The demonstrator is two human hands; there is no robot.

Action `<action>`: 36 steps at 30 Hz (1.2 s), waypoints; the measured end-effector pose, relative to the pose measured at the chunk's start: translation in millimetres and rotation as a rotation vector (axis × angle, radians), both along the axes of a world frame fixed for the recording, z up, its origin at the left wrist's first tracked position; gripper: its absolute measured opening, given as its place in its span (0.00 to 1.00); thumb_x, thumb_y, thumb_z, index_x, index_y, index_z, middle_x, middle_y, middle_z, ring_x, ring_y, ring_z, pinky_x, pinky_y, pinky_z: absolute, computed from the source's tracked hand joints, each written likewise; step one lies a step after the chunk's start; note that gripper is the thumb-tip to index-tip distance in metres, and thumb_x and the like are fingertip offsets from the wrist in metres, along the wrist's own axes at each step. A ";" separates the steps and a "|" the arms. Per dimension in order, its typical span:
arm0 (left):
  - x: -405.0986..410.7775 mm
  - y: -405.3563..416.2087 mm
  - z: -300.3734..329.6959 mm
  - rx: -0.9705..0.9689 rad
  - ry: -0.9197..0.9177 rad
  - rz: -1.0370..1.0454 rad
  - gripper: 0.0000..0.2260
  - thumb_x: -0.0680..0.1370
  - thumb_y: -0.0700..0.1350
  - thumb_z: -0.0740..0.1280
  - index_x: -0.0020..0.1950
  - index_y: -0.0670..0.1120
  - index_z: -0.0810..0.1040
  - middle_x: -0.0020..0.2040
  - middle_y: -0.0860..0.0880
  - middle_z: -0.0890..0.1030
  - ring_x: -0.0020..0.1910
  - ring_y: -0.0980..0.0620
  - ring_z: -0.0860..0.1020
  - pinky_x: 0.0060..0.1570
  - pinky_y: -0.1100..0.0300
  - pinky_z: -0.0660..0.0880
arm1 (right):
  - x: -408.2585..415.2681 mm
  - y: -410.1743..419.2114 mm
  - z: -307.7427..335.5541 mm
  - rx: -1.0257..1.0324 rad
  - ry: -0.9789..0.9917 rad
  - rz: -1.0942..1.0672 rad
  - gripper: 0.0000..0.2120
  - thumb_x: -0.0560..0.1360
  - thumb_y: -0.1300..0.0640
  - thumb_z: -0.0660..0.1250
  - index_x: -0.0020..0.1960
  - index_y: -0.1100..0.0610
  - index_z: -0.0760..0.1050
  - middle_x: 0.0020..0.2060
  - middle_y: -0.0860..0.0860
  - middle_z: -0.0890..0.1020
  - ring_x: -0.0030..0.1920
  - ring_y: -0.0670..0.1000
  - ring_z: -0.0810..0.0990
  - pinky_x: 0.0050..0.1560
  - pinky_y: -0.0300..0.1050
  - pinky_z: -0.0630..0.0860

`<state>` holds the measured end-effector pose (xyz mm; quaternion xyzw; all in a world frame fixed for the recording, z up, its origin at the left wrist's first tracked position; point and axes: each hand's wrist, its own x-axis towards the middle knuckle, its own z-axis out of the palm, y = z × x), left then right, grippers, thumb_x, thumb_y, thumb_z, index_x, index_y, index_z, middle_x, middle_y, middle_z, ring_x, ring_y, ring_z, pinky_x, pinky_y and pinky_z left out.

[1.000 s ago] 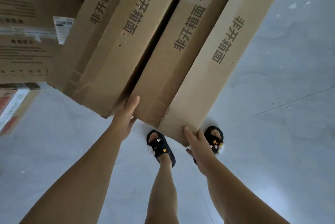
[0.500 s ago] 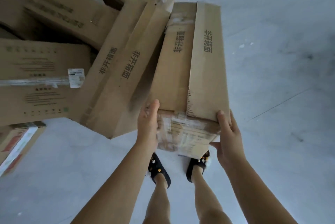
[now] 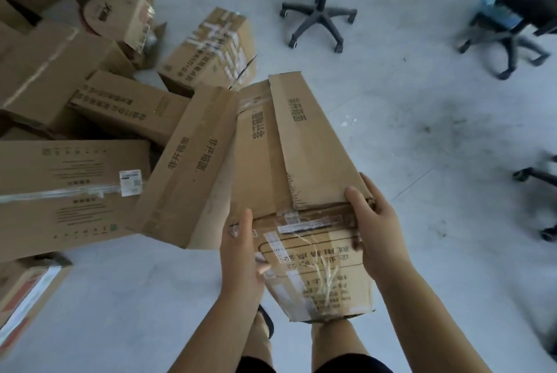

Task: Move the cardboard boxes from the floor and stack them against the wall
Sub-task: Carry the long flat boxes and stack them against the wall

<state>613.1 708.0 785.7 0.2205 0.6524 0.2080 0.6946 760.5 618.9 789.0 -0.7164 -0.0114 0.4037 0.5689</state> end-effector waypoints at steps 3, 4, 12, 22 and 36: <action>2.2 -24.4 27.3 0.076 -0.043 0.022 0.11 0.78 0.54 0.64 0.59 0.56 0.69 0.48 0.58 0.71 0.39 0.55 0.69 0.57 0.41 0.73 | 4.1 -20.4 26.0 0.051 -0.032 -0.012 0.21 0.72 0.45 0.67 0.64 0.37 0.71 0.54 0.49 0.80 0.44 0.49 0.79 0.34 0.38 0.70; 4.5 -32.0 35.9 0.115 -0.050 0.036 0.10 0.78 0.53 0.64 0.58 0.56 0.70 0.47 0.60 0.72 0.39 0.57 0.70 0.56 0.43 0.73 | 7.5 -28.3 32.8 0.070 -0.044 -0.017 0.19 0.75 0.48 0.66 0.65 0.37 0.72 0.49 0.48 0.81 0.39 0.47 0.77 0.32 0.38 0.69; 45.3 -108.0 90.8 0.384 -0.038 0.211 0.21 0.77 0.55 0.65 0.69 0.52 0.69 0.64 0.49 0.75 0.60 0.48 0.76 0.54 0.49 0.75 | 47.9 -92.3 87.2 0.239 -0.111 0.125 0.17 0.78 0.50 0.63 0.66 0.39 0.71 0.53 0.44 0.82 0.45 0.46 0.81 0.34 0.39 0.73; 55.9 -240.4 148.5 0.568 -0.181 0.552 0.08 0.80 0.47 0.61 0.58 0.53 0.74 0.38 0.62 0.83 0.35 0.64 0.81 0.46 0.50 0.77 | 73.0 -168.4 147.0 0.456 -0.143 0.413 0.19 0.78 0.51 0.64 0.67 0.40 0.70 0.59 0.47 0.79 0.52 0.49 0.80 0.40 0.40 0.73; -95.1 -467.4 159.4 0.624 0.013 1.058 0.15 0.79 0.49 0.62 0.66 0.52 0.73 0.43 0.61 0.81 0.37 0.65 0.80 0.56 0.44 0.76 | -89.9 -312.7 163.9 0.582 -0.029 0.882 0.17 0.78 0.55 0.64 0.64 0.41 0.73 0.58 0.47 0.81 0.55 0.50 0.81 0.55 0.51 0.78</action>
